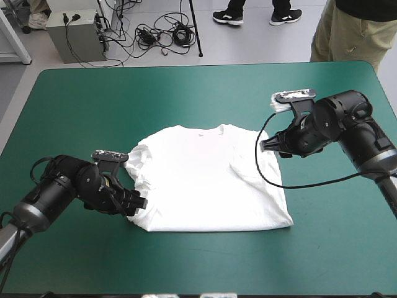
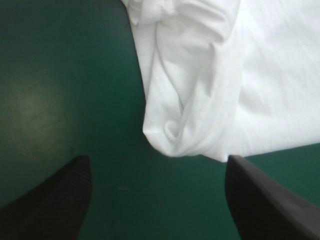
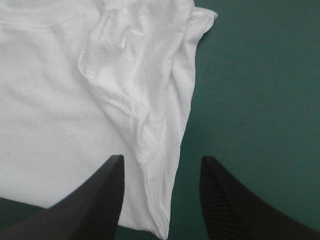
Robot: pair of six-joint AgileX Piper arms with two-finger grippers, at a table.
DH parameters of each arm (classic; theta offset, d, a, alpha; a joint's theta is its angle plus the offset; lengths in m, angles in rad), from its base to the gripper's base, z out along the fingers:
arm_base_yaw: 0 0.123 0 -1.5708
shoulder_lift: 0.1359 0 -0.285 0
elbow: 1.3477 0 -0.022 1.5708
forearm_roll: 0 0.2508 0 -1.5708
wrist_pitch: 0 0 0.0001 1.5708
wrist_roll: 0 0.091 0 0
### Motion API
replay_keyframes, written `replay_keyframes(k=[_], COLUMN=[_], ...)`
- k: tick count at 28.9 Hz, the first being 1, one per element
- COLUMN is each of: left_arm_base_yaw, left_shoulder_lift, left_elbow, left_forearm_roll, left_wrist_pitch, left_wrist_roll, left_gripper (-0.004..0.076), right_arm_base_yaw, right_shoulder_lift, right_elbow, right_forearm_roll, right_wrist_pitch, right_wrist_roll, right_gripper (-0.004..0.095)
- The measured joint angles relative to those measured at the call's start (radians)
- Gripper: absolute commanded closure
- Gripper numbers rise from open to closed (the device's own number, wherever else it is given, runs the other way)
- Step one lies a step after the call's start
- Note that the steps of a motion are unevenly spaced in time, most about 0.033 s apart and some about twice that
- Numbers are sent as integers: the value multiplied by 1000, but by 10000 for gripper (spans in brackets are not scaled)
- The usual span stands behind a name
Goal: Fold the cloth
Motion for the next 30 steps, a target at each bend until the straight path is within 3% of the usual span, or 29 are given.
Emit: replay_keyframes(k=[11,19,21,24,30], left_arm_base_yaw=[0,0,0,-3,-7], left_shoulder_lift=[166,211,214,224,228], left_elbow=[29,96,102,107,107], left_forearm_roll=[0,-19,-27,-43,-81], left_wrist_pitch=[-92,-150,-158,-164,-167], left_wrist_roll=[29,29,32,44,47], left_gripper=[233,407,504,729,728], right_arm_base_yaw=[0,0,0,0,0], right_shoulder_lift=[0,0,0,0,-26], right_elbow=[1,1,1,1,28], right_forearm_roll=[1,1,1,12,125], right_wrist_pitch=[0,0,0,0,-3], right_wrist_roll=[4,4,4,9,9], right_gripper=[464,463,463,463,461])
